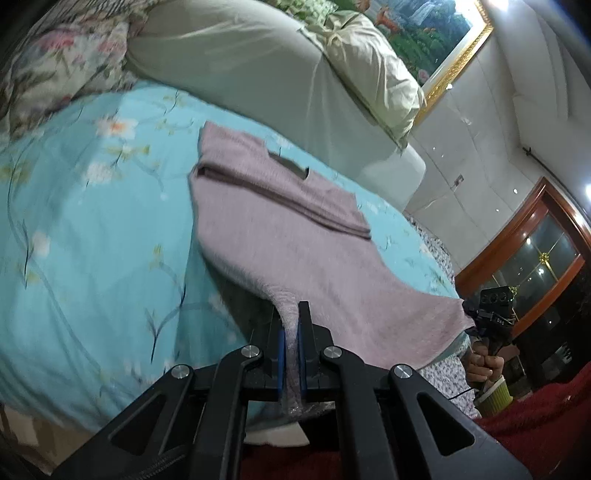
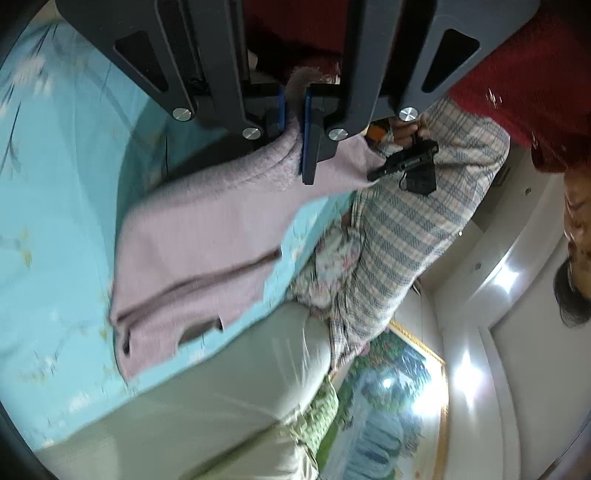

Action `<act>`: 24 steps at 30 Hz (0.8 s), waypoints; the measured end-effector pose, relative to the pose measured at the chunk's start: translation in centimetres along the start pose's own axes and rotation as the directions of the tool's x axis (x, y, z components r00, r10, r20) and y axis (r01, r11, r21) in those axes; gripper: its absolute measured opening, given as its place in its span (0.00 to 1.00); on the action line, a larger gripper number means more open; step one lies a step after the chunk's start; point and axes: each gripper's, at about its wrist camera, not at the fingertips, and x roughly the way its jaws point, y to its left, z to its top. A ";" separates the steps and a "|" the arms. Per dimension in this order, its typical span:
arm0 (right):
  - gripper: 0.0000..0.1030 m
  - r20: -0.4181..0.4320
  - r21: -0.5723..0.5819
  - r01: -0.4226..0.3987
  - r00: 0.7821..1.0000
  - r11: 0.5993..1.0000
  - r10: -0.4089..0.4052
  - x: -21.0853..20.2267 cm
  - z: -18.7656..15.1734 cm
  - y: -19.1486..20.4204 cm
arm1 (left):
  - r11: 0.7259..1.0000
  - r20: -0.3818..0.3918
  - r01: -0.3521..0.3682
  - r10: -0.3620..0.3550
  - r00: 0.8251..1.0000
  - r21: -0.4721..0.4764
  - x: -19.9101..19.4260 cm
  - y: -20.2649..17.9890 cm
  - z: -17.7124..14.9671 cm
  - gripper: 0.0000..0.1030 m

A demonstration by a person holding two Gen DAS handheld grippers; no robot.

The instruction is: Fold small clothes

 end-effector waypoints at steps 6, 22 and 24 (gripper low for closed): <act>0.08 0.105 -0.050 0.045 0.994 0.998 -0.040 1.1 6.3 -0.2 | 0.998 0.107 -0.007 0.001 0.994 0.055 0.9 -1.5 5.6 0.03; 0.08 0.170 -0.031 0.396 0.907 0.918 -0.386 11.7 23.1 -9.1 | 0.961 0.160 -0.266 0.276 0.948 -0.080 16.2 3.4 23.6 0.03; 0.08 0.156 -0.016 0.424 0.895 0.905 -0.417 13.1 24.5 -10.8 | 0.956 0.143 -0.283 0.291 0.946 -0.080 17.9 3.9 24.9 0.03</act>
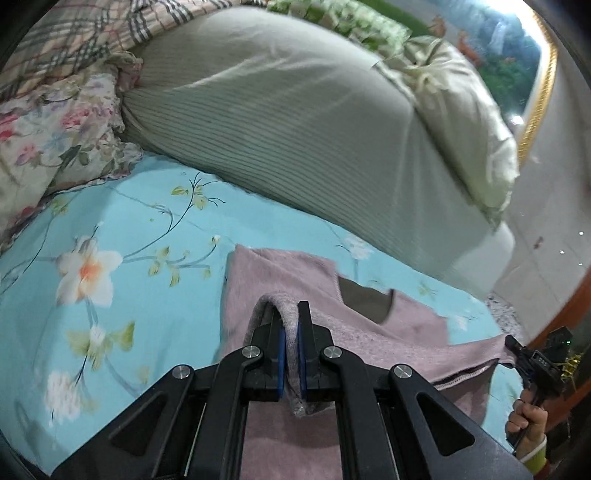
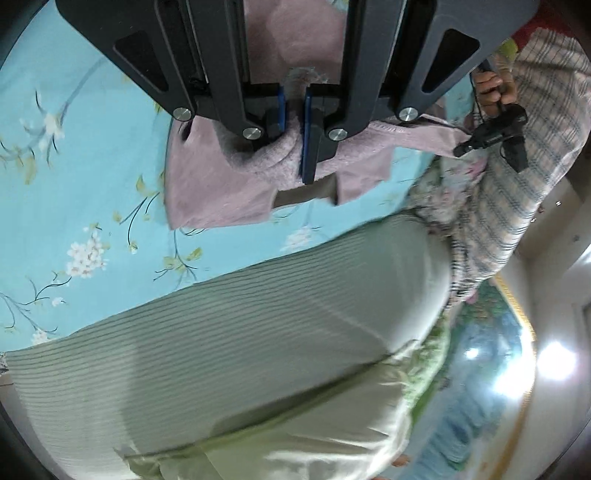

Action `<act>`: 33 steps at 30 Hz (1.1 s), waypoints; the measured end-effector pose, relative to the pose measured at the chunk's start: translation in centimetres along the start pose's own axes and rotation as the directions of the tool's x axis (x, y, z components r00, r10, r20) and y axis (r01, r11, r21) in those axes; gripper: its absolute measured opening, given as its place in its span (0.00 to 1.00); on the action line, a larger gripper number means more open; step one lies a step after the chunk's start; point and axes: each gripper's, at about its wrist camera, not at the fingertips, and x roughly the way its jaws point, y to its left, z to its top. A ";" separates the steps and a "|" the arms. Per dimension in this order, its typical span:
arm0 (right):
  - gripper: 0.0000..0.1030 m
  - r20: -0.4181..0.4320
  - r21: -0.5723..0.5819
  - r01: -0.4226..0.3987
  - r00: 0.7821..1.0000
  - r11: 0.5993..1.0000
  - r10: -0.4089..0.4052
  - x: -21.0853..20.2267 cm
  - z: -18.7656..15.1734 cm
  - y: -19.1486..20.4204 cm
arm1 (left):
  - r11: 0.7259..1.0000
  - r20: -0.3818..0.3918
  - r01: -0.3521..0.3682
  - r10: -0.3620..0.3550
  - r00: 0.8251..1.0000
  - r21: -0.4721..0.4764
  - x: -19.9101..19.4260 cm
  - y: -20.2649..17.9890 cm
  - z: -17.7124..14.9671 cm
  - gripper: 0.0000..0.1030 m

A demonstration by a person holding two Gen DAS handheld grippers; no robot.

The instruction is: Fold small clothes

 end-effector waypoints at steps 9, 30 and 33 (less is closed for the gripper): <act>0.08 -0.092 0.019 0.157 0.984 0.987 -0.154 8.3 1.6 -3.8 | 0.993 -0.107 -0.121 0.119 0.987 -0.014 10.9 1.4 2.8 0.03; 0.53 -0.326 -0.228 0.102 0.929 0.968 -0.175 10.2 -3.7 2.1 | 0.982 -0.343 0.001 0.064 0.937 0.187 13.2 -3.2 -6.0 0.31; 0.46 -0.410 -0.319 0.123 0.876 0.940 -0.254 13.6 -5.2 2.6 | 0.953 -0.397 -0.034 0.157 0.904 0.300 16.3 -5.3 -7.3 0.31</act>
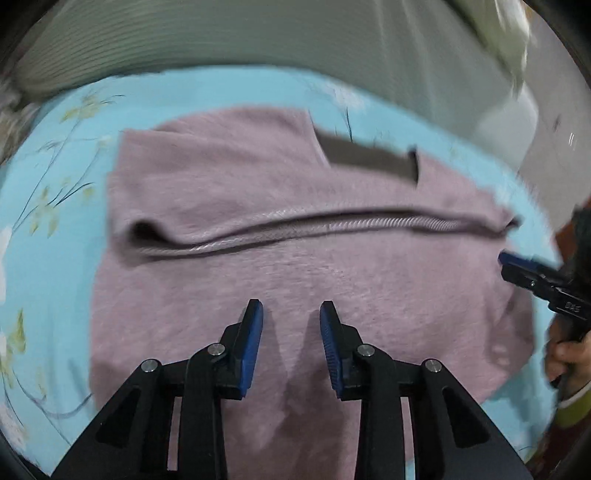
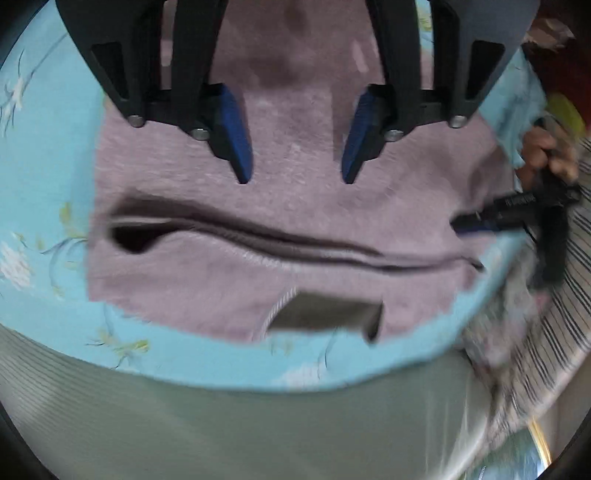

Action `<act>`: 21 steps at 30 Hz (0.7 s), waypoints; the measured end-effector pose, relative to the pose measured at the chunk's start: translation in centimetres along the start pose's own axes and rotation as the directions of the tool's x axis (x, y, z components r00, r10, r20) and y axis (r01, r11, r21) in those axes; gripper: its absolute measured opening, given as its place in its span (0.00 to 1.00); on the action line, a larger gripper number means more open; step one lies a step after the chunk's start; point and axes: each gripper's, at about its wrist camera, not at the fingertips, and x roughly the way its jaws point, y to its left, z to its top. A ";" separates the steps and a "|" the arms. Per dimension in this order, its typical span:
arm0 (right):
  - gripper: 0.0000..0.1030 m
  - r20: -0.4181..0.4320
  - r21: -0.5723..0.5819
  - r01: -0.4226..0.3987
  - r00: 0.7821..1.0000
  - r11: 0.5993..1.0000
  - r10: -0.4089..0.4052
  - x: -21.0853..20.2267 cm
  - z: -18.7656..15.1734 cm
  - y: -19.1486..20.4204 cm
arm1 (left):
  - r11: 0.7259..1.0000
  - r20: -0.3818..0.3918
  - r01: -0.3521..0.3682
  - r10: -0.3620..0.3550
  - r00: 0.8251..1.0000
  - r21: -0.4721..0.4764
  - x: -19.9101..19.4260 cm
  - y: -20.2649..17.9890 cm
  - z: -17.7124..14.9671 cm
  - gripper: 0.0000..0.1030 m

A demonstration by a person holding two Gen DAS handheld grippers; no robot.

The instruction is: Fold small clothes

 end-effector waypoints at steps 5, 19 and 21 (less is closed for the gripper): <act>0.30 0.009 0.122 0.110 0.994 0.986 -0.112 1.6 2.6 -4.0 | 0.999 0.018 -0.043 0.043 0.999 0.002 1.5 1.0 4.2 0.33; 0.33 0.216 0.342 0.066 0.965 0.937 -0.147 -5.3 -0.5 -6.3 | 0.943 0.196 -0.093 0.162 0.967 -0.320 -5.4 7.9 4.6 0.54; 0.33 0.213 0.327 0.040 0.970 0.944 -0.115 -5.6 -1.5 -4.9 | 0.948 0.201 -0.072 0.140 0.970 -0.311 -6.5 7.1 2.1 0.54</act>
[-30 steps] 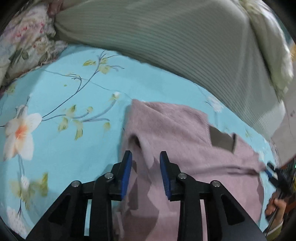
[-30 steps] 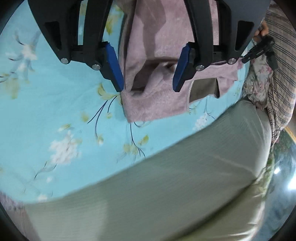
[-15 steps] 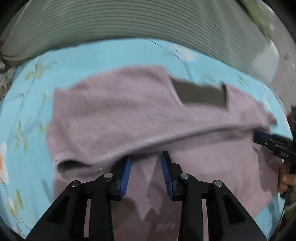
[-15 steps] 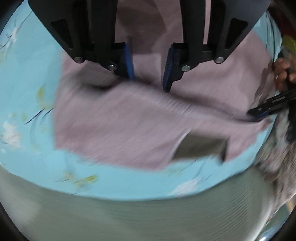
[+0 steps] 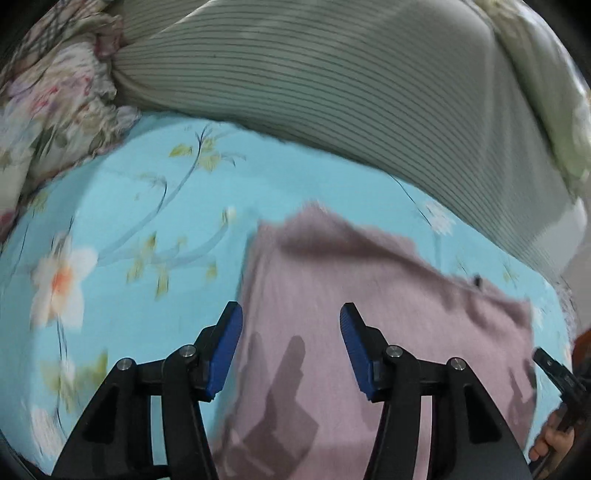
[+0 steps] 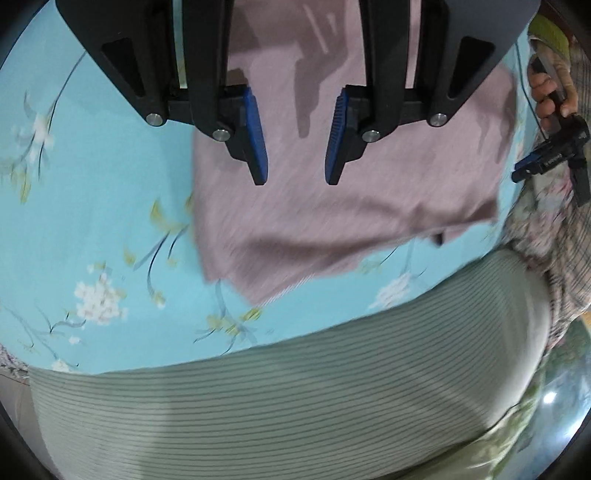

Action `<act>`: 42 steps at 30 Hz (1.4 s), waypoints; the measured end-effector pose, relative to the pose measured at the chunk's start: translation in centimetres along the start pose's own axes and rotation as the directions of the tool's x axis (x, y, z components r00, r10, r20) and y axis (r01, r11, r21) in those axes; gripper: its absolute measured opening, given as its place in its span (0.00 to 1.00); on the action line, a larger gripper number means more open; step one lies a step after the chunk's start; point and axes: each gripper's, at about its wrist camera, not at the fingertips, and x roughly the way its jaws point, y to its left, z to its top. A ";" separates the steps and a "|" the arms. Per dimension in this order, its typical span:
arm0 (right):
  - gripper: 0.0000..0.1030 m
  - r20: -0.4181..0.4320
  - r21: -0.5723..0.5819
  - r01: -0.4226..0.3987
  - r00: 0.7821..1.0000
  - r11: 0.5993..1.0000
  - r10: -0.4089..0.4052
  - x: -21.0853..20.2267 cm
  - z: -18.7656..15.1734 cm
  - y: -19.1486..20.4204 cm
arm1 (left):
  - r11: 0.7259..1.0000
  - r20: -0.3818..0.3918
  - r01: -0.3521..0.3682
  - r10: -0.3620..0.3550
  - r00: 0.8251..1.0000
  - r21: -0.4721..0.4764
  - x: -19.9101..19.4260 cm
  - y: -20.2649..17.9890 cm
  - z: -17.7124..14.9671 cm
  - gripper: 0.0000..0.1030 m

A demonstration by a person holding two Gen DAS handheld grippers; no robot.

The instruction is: Fold small clothes

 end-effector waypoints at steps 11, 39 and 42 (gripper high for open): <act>0.39 -0.021 0.013 -0.157 0.987 0.987 0.158 -3.4 -8.2 3.8 | 0.977 -0.009 0.187 -0.189 0.982 -0.106 -7.6 0.6 -11.8 0.54; 0.46 -0.046 0.040 -0.199 0.978 0.979 0.201 -3.4 -10.0 4.7 | 0.877 0.024 0.196 -0.207 0.978 -0.438 -1.9 5.0 -13.5 0.62; 0.46 -0.042 0.052 -0.201 0.978 0.978 0.203 -2.9 -9.4 4.2 | 0.891 0.030 0.173 -0.177 0.984 -0.419 -1.6 4.7 -13.1 0.58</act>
